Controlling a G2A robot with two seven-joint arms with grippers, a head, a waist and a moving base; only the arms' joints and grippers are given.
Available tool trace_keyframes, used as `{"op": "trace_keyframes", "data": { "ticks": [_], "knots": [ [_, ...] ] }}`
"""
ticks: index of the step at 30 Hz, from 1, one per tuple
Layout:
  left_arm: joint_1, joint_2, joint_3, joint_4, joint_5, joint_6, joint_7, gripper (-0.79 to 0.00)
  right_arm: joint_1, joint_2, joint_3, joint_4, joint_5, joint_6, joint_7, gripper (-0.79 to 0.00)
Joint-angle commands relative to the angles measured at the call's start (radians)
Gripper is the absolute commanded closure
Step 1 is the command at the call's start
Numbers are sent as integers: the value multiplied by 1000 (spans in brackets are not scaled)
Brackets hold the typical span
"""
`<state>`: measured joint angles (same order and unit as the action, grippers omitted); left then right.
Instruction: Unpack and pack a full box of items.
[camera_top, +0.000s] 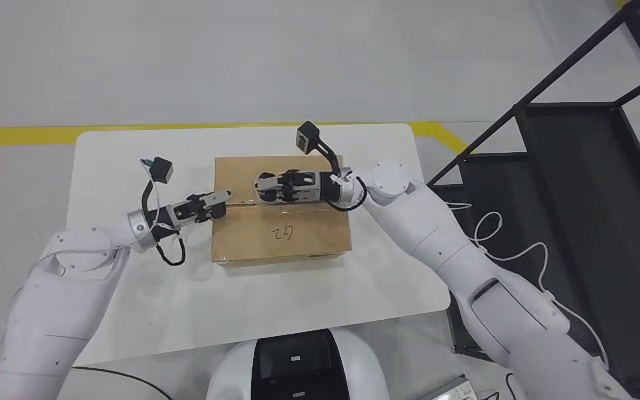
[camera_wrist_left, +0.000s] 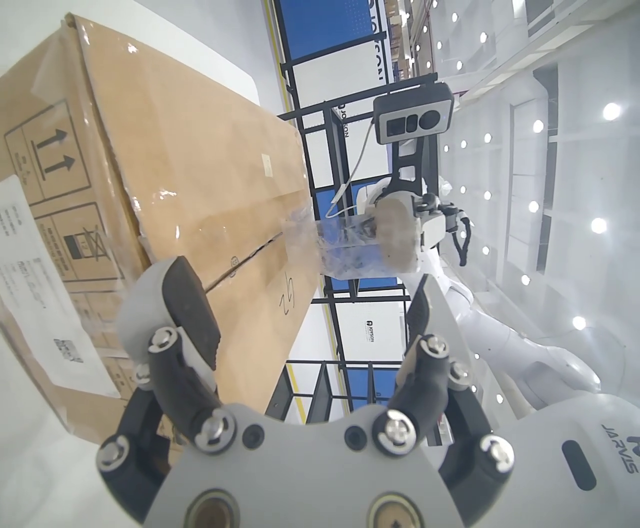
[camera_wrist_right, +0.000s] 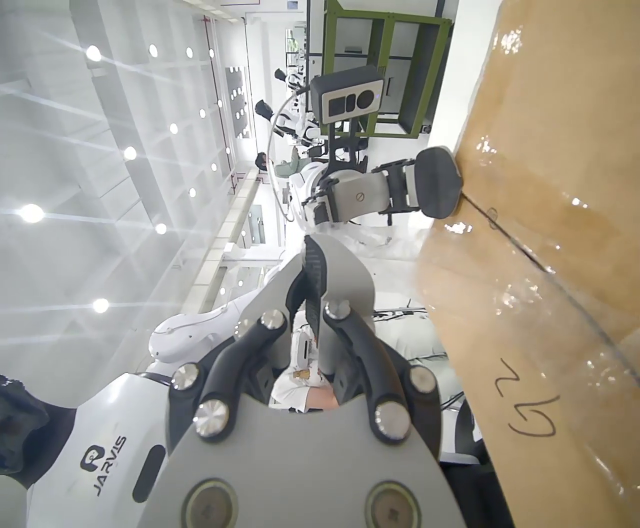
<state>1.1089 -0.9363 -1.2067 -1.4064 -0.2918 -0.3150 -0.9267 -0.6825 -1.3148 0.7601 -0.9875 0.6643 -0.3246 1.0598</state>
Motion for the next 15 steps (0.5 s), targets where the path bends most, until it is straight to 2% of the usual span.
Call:
{"op": "trace_keyframes", "data": {
  "ticks": [1,11,15],
  "knots": [
    [3,0,-2,-4,1,1,-1,-785,2,-5,-7,4,-11,-4,-1,0],
    [21,1,-18,-20,0,-2,-13,-785,16,-35,-30,63,-57,-27,-44,0],
    [29,4,-37,-15,-4,-3,-23,-785,7,-41,-14,46,-11,-64,5,0]
  ]
}}
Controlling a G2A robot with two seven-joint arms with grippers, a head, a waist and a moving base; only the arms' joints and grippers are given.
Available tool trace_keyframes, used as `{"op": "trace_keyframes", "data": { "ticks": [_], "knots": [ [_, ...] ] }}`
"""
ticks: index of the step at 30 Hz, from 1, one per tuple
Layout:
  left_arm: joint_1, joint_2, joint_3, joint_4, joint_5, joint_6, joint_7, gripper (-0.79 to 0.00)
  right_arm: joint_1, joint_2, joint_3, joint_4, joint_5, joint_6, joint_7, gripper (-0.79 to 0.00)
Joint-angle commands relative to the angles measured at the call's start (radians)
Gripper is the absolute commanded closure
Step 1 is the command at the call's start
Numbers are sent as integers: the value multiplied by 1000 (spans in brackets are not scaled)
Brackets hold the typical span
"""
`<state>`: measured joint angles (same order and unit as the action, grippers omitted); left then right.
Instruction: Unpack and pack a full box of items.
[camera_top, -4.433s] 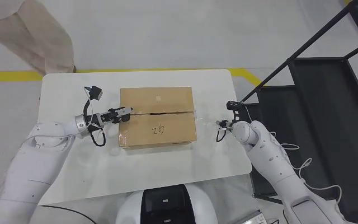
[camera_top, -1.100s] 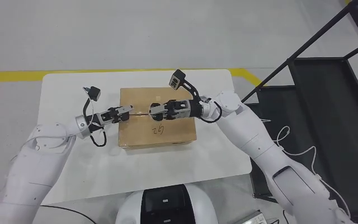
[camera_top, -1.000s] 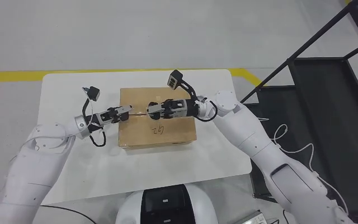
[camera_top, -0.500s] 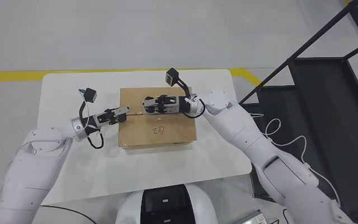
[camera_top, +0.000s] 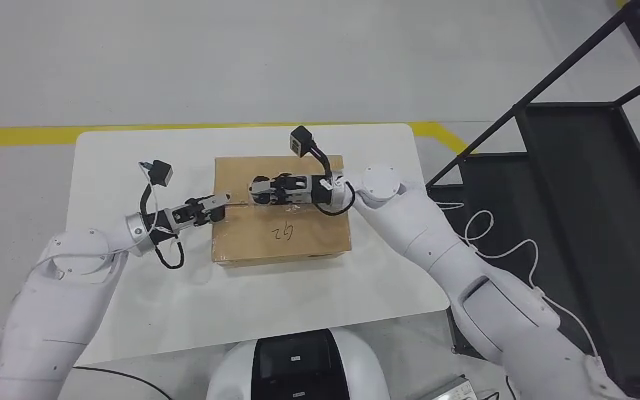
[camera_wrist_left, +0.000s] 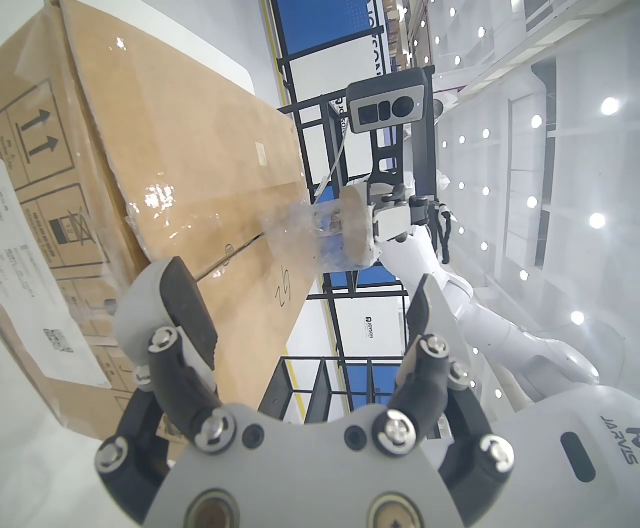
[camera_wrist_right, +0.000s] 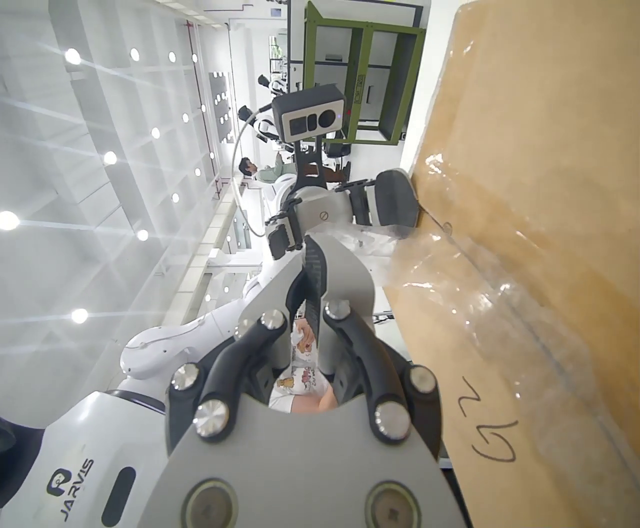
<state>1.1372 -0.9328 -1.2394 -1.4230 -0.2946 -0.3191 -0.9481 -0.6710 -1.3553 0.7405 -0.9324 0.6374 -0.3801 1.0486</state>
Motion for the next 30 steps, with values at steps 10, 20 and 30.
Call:
{"op": "trace_keyframes", "data": {
  "ticks": [10,20,30],
  "knots": [
    [4,-3,1,8,2,0,-10,-785,-29,14,63,-77,-35,1,4,0],
    [39,4,-38,-21,-25,-21,-36,-785,-8,-30,-12,4,-139,2,-110,0],
    [129,26,-173,-36,-159,-102,-125,-785,27,-72,-49,101,-171,-9,-142,0]
  ]
}}
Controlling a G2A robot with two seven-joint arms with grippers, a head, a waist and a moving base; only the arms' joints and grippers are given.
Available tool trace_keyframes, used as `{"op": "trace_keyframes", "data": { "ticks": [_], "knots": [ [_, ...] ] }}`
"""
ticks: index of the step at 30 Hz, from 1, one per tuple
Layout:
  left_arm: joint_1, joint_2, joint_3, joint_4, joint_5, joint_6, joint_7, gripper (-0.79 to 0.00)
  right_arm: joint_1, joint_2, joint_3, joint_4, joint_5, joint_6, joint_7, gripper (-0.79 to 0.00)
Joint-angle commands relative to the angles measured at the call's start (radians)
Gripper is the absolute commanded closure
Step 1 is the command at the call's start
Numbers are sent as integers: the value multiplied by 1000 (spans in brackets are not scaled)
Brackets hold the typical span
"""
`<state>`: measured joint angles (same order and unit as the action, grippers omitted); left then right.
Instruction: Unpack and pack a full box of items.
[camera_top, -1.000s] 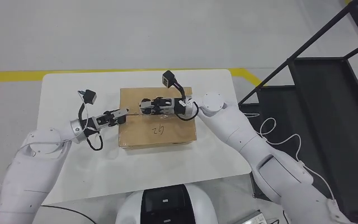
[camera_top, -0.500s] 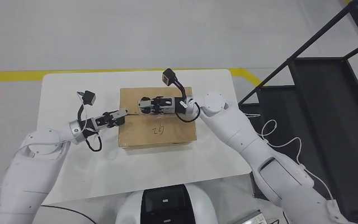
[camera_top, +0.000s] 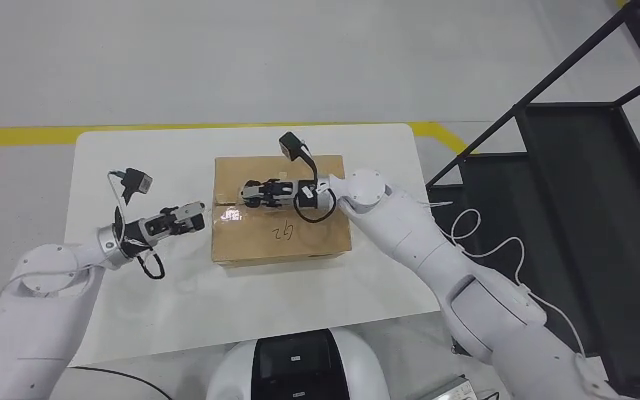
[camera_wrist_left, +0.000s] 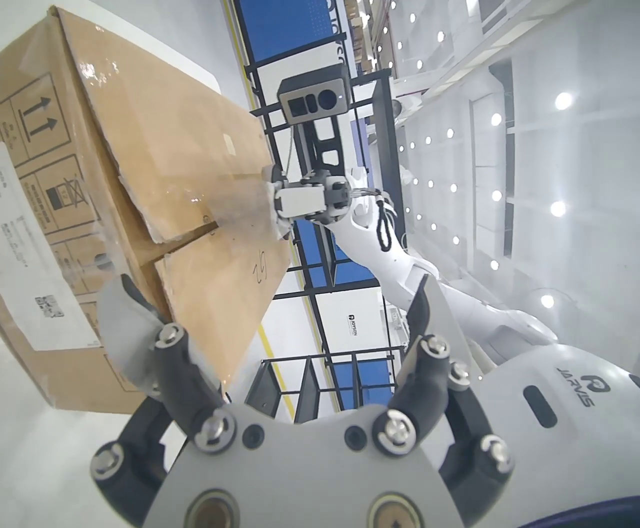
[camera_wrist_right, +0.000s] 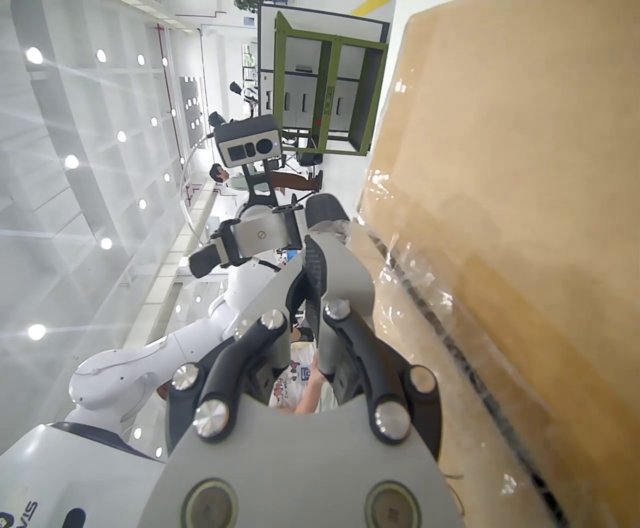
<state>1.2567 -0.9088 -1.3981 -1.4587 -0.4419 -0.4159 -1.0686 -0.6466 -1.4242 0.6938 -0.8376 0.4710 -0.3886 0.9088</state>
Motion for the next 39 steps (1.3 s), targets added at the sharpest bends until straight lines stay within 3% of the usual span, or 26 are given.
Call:
{"op": "trace_keyframes", "data": {
  "ticks": [1,13,14,15,16,34,39],
  "knots": [
    [19,4,-28,-2,-22,-9,-10,-785,5,-7,-6,12,-10,-2,-7,0],
    [82,14,-100,-18,-77,-19,-45,-785,23,-52,-44,56,-58,-4,-32,0],
    [85,14,-102,-20,-80,-20,-47,-785,23,-55,-48,58,-61,0,-30,-142],
    [87,14,-104,-22,-80,-21,-49,-785,23,-58,-50,60,-65,1,-31,-730],
    [89,15,-105,-24,-80,-22,-51,-785,24,-61,-51,63,-67,2,-32,-785],
    [116,14,-119,-43,-83,-29,-54,-785,38,-102,-45,19,-61,-4,-13,-785],
    [134,17,-146,-37,-116,-46,-82,-785,33,-112,-20,13,33,-59,72,-785]
  ]
}}
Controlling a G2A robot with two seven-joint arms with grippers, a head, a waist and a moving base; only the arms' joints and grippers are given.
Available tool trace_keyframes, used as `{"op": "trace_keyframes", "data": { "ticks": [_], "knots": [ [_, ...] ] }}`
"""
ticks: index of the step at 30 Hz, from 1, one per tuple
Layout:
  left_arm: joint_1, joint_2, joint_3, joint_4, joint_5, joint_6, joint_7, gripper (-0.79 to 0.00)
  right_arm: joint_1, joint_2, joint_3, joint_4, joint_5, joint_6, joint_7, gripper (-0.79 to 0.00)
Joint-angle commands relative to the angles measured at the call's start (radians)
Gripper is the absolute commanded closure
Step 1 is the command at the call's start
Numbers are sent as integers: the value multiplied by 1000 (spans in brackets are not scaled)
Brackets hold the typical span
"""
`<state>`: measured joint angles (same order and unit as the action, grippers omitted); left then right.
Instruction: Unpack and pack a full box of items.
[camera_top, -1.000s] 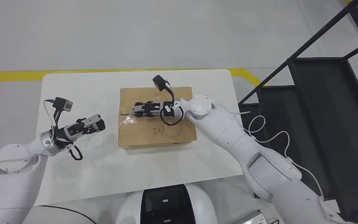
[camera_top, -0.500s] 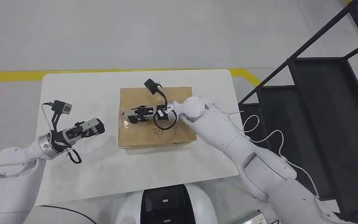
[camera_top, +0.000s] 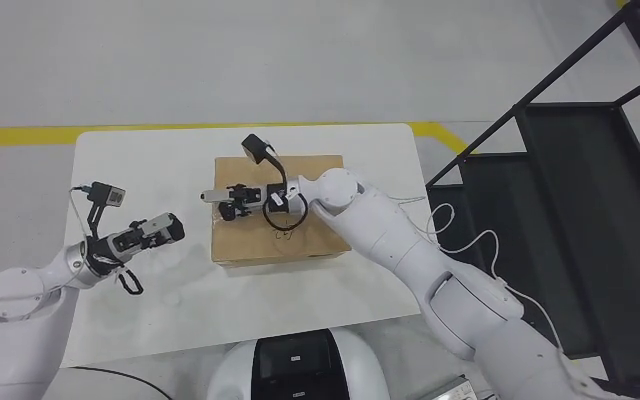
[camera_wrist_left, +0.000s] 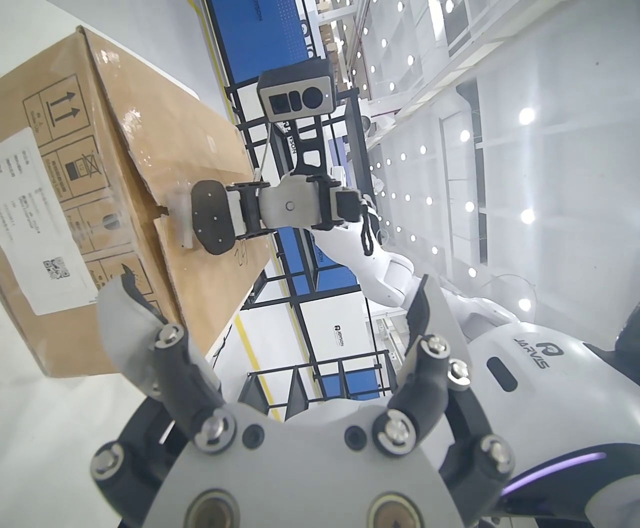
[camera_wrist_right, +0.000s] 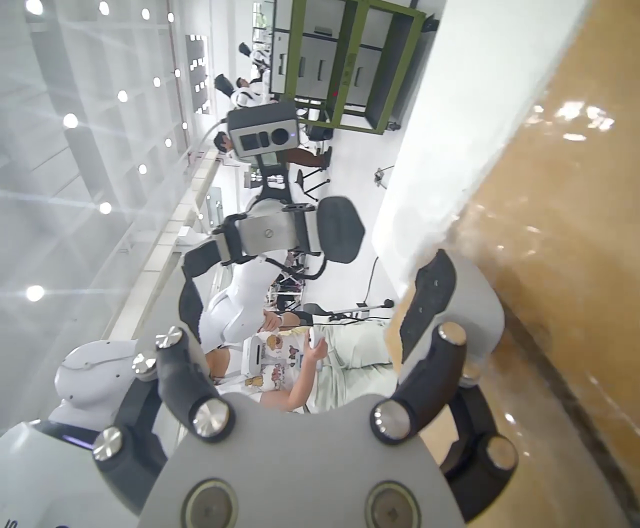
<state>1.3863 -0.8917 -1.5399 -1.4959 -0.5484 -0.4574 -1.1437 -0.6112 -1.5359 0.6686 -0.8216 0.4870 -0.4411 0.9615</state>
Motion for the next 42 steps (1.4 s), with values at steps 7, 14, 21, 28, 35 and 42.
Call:
{"op": "trace_keyframes", "data": {
  "ticks": [7,14,21,28,35,42],
  "knots": [
    [2,-1,-17,-19,-57,-32,-24,-785,-41,30,76,-84,22,-12,88,-785],
    [-30,-1,1,-76,-66,-38,-104,-785,-175,120,249,-304,-91,119,80,-785],
    [-87,-6,77,-167,21,28,-108,-785,-363,199,456,-521,-208,278,44,-785],
    [-208,-32,256,-140,100,99,-65,-785,-406,218,502,-522,-240,302,22,-785],
    [-310,-64,378,-31,140,114,30,-785,-350,200,430,-415,-227,251,-7,-785],
    [-365,-84,430,56,156,110,96,-785,-290,184,374,-301,-243,222,-44,-785]
  ]
}}
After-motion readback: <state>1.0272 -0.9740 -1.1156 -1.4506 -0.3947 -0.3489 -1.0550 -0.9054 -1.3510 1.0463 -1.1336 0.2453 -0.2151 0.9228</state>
